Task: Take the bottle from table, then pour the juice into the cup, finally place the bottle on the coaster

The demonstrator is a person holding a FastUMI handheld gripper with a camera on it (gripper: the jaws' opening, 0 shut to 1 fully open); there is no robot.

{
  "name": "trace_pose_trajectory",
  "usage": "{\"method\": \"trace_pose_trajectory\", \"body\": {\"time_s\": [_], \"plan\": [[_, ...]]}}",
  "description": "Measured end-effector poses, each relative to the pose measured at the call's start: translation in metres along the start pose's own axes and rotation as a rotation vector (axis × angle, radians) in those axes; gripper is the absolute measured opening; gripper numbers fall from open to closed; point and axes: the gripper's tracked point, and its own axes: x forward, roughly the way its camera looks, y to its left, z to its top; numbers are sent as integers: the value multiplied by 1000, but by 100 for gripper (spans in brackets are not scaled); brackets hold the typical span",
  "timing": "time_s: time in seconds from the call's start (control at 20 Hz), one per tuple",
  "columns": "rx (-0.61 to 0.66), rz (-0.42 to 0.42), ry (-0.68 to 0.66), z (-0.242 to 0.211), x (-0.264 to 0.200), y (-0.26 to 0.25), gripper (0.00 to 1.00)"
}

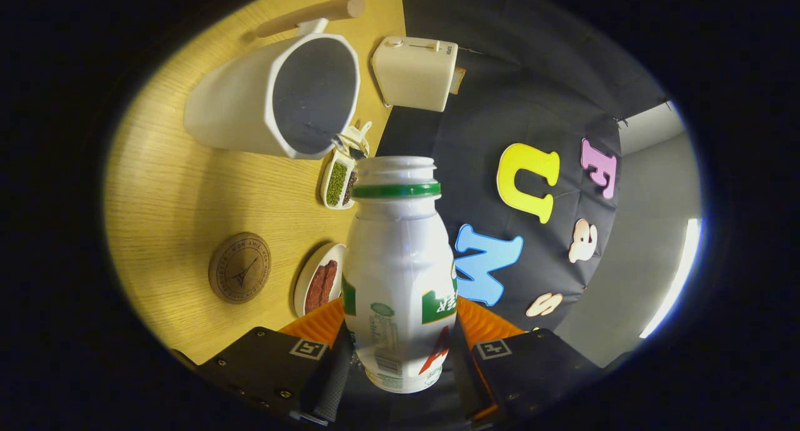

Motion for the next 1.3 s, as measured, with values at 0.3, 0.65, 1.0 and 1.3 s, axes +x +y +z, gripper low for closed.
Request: {"method": "trace_pose_trajectory", "body": {"time_s": [0.3, 0.65, 1.0, 1.3], "plan": [[-19, 2, 2, 0, 0, -1, 71], [-69, -5, 2, 2, -2, -6, 71], [-120, -21, 0, 7, 0, -9, 71], [-149, -41, -2, 12, 0, -9, 71]]}}
